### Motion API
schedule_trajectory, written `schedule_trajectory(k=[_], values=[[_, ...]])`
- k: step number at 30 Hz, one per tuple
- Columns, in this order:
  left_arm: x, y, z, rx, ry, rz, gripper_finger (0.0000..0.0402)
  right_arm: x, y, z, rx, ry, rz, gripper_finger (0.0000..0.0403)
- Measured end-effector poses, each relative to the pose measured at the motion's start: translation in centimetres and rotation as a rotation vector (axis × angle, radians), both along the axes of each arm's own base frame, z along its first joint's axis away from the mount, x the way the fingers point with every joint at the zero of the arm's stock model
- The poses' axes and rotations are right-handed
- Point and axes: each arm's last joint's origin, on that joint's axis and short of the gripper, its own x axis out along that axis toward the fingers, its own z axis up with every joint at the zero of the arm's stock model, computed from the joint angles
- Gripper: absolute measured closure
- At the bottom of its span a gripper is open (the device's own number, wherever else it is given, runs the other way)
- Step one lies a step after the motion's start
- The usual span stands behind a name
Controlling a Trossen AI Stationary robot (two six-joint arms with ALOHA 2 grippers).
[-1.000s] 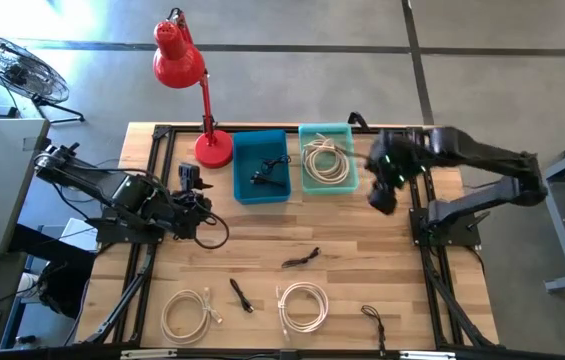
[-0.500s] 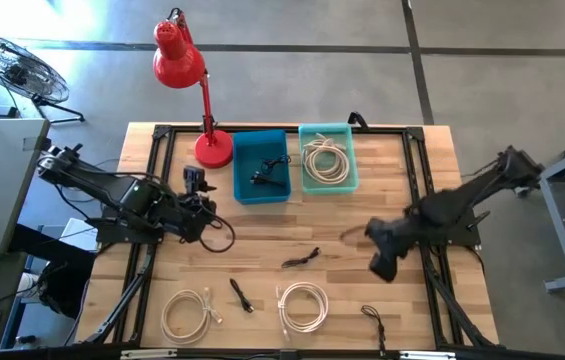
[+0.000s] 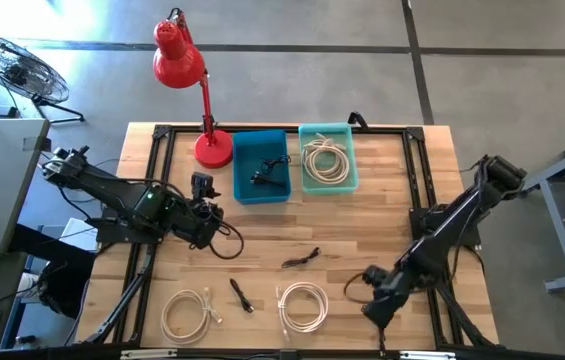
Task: Pick & Place USB Port
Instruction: Put the black usb cable into the blue bin
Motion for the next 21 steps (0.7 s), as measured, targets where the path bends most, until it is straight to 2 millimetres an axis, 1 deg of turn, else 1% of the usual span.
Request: schedule_trajectory(k=[2,4,11,18,21], values=[[0.1,0.0,0.0,0.000,0.000,0.000,0.0154,0.4,0.8,-0.7,0.003,0.015,0.010,0.0199],[0.1,-0.1,0.0,-0.007,-0.004,-0.002,0.0154,0.6,1.2,-1.7,-0.017,0.053,0.018,0.0199],[0.3,-0.3,0.0,-0.076,-0.006,-0.024,0.0154,1.1,1.5,-5.2,-0.122,0.164,0.066,0.0199],[0.4,-0.5,-0.1,-0.116,-0.003,-0.038,0.0154,1.3,1.7,-7.2,-0.184,0.193,0.097,0.0200],[0.4,-0.5,-0.1,-0.123,-0.002,-0.039,0.0154,1.4,1.8,-7.6,-0.194,0.208,0.104,0.0223]])
